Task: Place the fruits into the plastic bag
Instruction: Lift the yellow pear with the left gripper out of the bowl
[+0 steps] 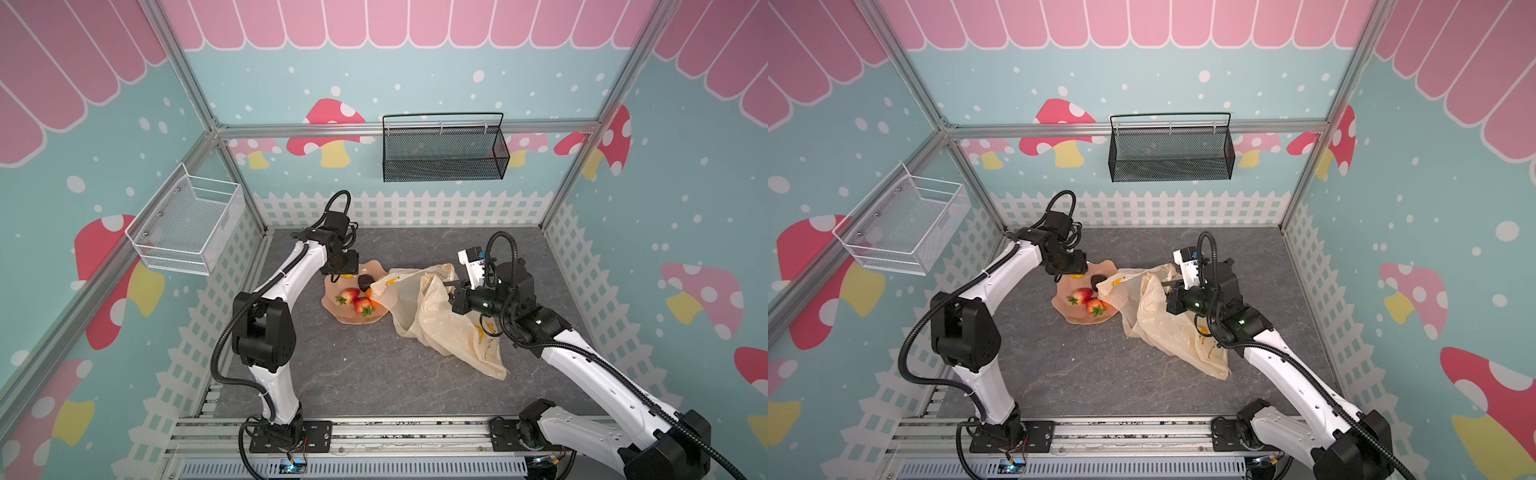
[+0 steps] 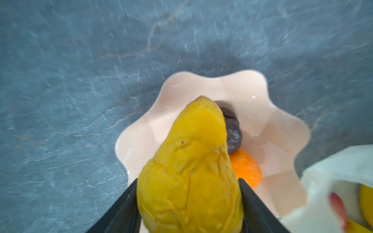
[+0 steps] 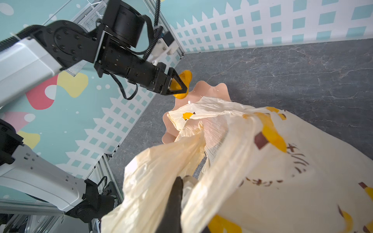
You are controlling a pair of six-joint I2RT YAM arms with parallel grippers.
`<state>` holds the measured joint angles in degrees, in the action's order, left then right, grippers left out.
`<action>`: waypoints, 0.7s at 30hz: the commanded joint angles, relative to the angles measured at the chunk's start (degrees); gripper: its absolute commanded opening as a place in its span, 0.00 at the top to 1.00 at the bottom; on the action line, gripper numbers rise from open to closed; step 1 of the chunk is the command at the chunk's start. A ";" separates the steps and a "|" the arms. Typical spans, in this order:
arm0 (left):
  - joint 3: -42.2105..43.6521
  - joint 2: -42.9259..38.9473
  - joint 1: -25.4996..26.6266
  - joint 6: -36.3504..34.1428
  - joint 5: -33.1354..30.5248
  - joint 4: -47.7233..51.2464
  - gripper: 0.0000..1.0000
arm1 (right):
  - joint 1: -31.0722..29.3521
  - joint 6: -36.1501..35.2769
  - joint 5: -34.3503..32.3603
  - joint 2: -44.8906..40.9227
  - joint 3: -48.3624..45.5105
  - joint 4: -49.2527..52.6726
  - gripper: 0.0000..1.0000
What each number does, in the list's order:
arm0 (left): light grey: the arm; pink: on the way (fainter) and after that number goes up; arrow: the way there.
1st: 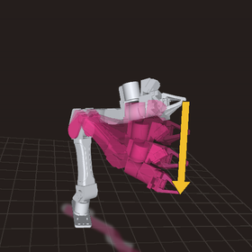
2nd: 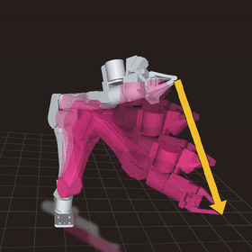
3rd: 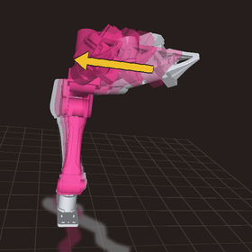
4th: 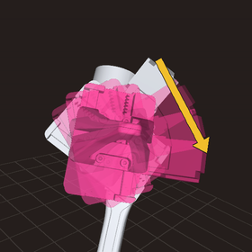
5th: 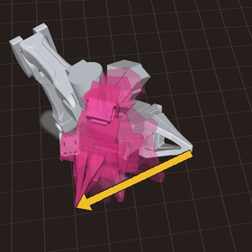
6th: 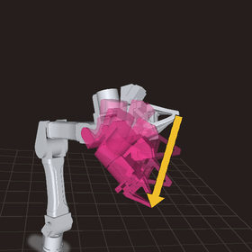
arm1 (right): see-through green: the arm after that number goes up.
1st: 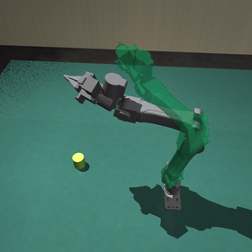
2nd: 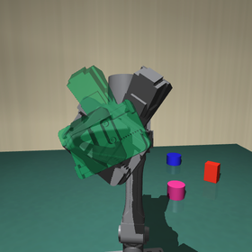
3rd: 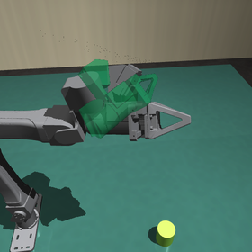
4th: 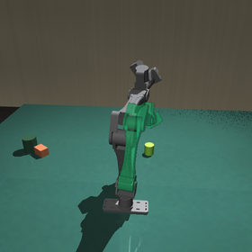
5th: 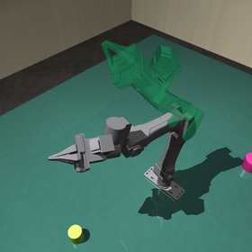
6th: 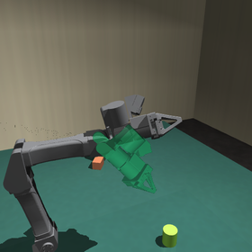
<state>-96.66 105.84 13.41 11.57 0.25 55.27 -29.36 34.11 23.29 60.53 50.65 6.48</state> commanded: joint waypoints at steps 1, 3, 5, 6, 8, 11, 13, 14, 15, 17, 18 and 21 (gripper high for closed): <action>-2.84 -4.82 -0.29 -0.31 1.55 1.47 0.35 | -0.32 -0.34 -0.35 -1.20 1.17 0.63 1.00; -3.57 -6.77 -0.23 -1.14 3.96 1.51 0.35 | -0.30 -0.28 -0.31 -1.38 1.10 0.72 1.00; -4.12 -8.11 -0.20 -1.83 5.79 1.51 0.37 | -0.34 -0.21 -0.17 -1.55 0.85 0.73 1.00; -4.30 -8.70 -0.14 -2.23 6.45 1.51 0.37 | -0.31 -0.20 -0.09 -1.63 0.81 0.73 1.00; -4.41 -9.54 0.04 -3.01 6.81 1.51 0.38 | -0.30 -0.22 -0.17 -1.73 0.69 0.73 1.00; -4.41 -10.48 0.26 -3.39 7.38 1.47 0.38 | -0.29 -0.18 -0.09 -1.82 0.61 0.81 1.00; -4.39 -10.94 0.77 -3.87 7.91 1.51 0.38 | -0.32 -0.21 0.00 -1.97 0.50 0.73 1.00; -4.49 -11.12 1.25 -4.29 8.09 1.51 0.38 | -0.34 -0.16 0.08 -2.00 0.48 0.74 1.00; -4.58 -11.39 1.81 -4.81 8.31 1.51 0.38 | -0.32 -0.13 0.05 -2.08 0.43 0.77 1.00; -4.76 -12.09 3.16 -5.93 9.27 1.51 0.39 | -0.29 -0.06 0.09 -2.26 0.38 0.79 1.00; -4.85 -12.55 4.11 -6.55 9.93 1.51 0.39 | -0.33 -0.03 0.09 -2.33 0.26 0.78 1.00; -4.70 -14.41 7.24 -8.28 11.96 1.04 0.40 | -0.31 -0.04 0.05 -2.39 0.16 0.90 1.00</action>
<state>-100.29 94.72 18.13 6.70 9.04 55.90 -29.36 34.13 23.33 59.40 50.65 7.33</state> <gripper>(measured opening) 0.609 0.045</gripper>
